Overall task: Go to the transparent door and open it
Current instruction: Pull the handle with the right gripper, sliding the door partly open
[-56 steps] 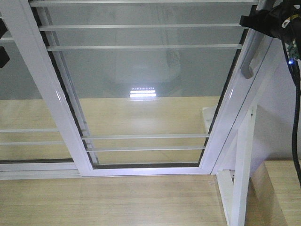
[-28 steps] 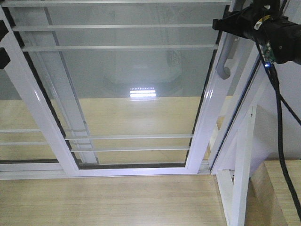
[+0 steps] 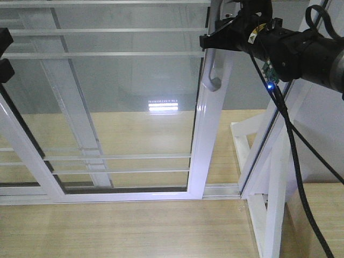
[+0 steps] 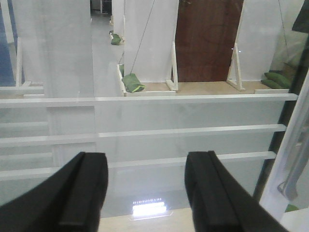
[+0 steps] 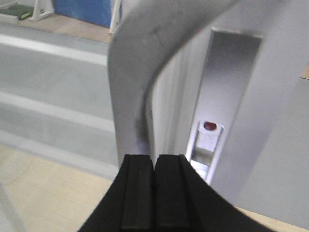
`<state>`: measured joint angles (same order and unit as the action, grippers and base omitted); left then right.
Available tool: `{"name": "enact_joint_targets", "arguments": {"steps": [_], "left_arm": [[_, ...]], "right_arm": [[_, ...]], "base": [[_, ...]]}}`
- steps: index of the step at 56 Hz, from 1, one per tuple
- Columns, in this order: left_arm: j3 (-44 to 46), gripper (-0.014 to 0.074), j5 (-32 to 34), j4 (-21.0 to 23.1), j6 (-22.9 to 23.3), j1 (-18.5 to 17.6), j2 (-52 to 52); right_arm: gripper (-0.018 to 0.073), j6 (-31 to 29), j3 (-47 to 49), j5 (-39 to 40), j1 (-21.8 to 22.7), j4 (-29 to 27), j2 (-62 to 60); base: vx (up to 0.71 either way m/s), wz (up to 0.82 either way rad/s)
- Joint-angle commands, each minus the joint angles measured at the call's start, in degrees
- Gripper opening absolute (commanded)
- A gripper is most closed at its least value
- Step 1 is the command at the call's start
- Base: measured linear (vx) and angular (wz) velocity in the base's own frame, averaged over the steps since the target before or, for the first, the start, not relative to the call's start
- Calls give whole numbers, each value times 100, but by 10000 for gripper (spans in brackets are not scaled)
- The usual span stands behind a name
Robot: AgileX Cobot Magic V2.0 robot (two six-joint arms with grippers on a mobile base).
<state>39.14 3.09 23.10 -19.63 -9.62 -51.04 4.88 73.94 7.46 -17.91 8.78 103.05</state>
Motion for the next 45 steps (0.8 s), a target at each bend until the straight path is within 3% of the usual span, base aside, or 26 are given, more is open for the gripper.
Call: {"name": "enact_joint_targets", "arguments": {"steps": [1, 22, 37, 45], "left_arm": [[210, 489, 354, 10, 11, -9, 41], [210, 489, -79, 10, 5, -9, 41], [210, 489, -114, -45, -15, -14, 24], [210, 489, 44, -32, -395, -14, -291]], "right_arm": [[-8, 0, 170, 261, 14, 84, -382], [-8, 0, -13, -906, 23, 113, -1392], [-7, 0, -2069, 154, 23, 137, -2817], [-6, 0, -3196, 703, 23, 137, -3465]], "base": [[0, 0], [0, 0], [0, 0], [0, 0]]}}
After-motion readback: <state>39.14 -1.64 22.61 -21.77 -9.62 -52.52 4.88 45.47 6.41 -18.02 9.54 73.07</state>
